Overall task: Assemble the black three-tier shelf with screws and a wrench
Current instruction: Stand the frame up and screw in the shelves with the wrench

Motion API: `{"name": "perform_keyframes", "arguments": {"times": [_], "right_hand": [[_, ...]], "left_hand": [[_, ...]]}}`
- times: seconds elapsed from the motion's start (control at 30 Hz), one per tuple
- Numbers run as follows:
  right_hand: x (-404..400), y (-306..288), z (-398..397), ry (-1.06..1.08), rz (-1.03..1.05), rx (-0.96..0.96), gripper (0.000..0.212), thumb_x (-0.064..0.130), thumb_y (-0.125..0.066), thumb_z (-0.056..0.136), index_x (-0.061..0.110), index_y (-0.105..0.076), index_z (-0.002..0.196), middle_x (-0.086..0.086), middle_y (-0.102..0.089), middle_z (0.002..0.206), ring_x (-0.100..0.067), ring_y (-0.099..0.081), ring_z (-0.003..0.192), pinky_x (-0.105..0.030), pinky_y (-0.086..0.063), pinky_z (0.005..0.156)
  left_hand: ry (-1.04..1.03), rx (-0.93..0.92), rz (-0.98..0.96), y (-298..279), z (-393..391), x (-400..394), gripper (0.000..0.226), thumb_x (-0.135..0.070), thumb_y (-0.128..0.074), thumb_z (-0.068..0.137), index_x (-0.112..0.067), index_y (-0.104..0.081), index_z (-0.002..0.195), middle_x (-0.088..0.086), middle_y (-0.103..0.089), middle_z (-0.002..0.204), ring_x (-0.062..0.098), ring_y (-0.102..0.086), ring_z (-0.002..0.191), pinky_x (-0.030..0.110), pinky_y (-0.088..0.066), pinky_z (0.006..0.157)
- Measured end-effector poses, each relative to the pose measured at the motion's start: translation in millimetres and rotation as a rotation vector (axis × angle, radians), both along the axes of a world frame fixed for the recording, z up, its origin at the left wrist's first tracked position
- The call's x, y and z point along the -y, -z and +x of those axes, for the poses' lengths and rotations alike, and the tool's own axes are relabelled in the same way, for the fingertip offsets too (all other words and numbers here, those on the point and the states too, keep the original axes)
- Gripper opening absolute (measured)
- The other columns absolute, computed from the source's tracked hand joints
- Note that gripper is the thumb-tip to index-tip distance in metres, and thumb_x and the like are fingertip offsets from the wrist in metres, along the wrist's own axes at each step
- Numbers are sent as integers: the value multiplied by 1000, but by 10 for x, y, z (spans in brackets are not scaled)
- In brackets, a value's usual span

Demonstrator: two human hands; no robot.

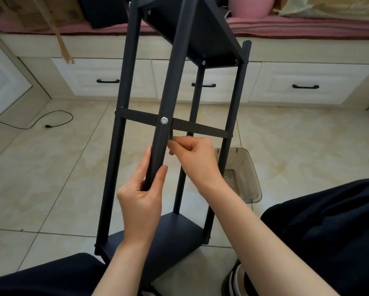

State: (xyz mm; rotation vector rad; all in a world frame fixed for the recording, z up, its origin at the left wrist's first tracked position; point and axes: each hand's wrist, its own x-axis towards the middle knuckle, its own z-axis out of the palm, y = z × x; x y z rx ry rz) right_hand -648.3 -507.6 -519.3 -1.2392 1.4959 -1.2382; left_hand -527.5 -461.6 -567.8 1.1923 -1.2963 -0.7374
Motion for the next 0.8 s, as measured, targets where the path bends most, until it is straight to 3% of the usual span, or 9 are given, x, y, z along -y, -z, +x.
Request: {"name": "perform_keyframes", "arguments": {"times": [0.07,0.13,0.2,0.3,0.5,0.6,0.7,0.8], "right_hand": [[9,3,27,1,-20,-18,23,23,-64,95,9,-77,81,-6,-71,78,-20,-66,81,-32,-55,78],[17,42,63,33,-84,-58,21,21,-65,94,9,-78,84,-7,-70,76,-23,-64,78,-39,-54,80],[26,116,111,86,-157,-111,20,20,-66,94,8,-78,86,-2,-67,72,-16,-60,70,-31,-52,73],[54,233,203,180,-259,-138,18,17,-67,93,6,-77,84,9,-57,65,-7,-50,61,-20,-43,63],[163,390,353,232,-281,53,11,14,-69,91,8,-78,92,9,-61,69,-17,-59,68,-36,-53,68],[210,406,392,224,-279,84,11,13,-69,91,8,-78,94,13,-63,73,-20,-62,75,-39,-54,72],[260,415,407,244,-275,92,11,12,-69,91,6,-78,94,5,-71,80,-20,-65,81,-37,-55,77],[279,418,429,279,-253,109,11,11,-69,90,5,-78,93,-3,-74,82,-18,-66,78,-34,-55,75]], "left_hand": [[-4,0,12,0,7,-2,51,-38,-68,89,-42,-56,139,7,-62,87,7,-40,49,24,-40,48],[-1,2,10,-2,15,-4,50,-38,-68,90,-44,-55,138,-8,-60,73,10,-39,49,29,-40,46],[0,-5,12,1,19,-4,50,-41,-69,90,-46,-54,137,-18,-59,68,10,-37,49,30,-39,45],[-2,-21,13,5,14,-7,51,-39,-69,89,-47,-55,137,-18,-61,69,8,-38,48,26,-39,45],[10,-14,1,6,58,7,51,-37,-68,89,-44,-55,137,-11,-70,85,8,-48,49,20,-45,50],[-1,-6,6,10,77,17,50,-37,-68,89,-45,-55,137,3,-74,96,8,-47,49,23,-45,49],[1,-14,8,18,70,11,50,-37,-68,88,-48,-55,135,-10,-75,95,11,-43,48,27,-44,47],[2,-19,6,20,59,6,50,-37,-68,88,-49,-55,135,-12,-72,84,11,-40,47,28,-42,45]]}}
